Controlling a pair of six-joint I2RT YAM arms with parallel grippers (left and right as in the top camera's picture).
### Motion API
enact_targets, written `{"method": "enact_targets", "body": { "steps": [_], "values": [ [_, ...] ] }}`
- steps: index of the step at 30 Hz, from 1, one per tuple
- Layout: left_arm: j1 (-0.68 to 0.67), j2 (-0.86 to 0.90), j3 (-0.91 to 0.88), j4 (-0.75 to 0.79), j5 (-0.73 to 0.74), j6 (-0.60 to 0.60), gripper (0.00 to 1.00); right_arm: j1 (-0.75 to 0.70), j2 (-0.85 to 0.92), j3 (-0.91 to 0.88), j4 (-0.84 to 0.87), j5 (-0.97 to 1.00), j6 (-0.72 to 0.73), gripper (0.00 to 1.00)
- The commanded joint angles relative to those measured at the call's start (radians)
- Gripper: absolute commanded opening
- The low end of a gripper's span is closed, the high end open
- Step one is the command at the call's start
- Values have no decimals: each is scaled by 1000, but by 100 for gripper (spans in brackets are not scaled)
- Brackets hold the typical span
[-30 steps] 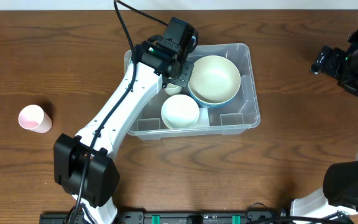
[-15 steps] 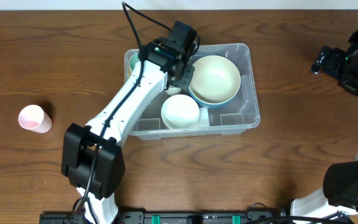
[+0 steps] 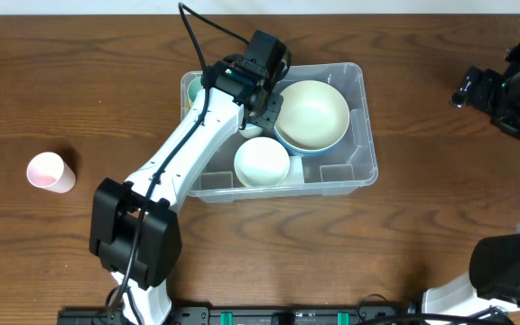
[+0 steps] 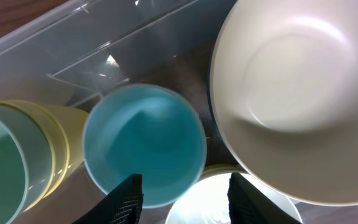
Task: Pack container
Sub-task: 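Open the left gripper and move it to the pink cup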
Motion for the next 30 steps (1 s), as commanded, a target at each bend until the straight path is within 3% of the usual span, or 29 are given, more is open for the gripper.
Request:
{"method": "enact_targets", "body": {
  "steps": [1, 11, 18, 25, 30],
  "values": [
    [2, -2, -3, 8, -12, 6, 46, -1, -6, 12, -1, 0, 11, 99],
    [97, -159, 163, -126, -65, -24, 46, -1, -6, 12, -1, 0, 10, 99],
    [334, -277, 164, -227, -99, -31, 50, -1, -6, 12, -1, 0, 11, 99],
    [595, -270, 129, -381, -97, -179, 52, -1, -6, 12, -1, 0, 10, 99],
    [711, -266, 60, -409, -84, -203, 56, -1, -6, 12, -1, 0, 10, 99]
  ]
}}
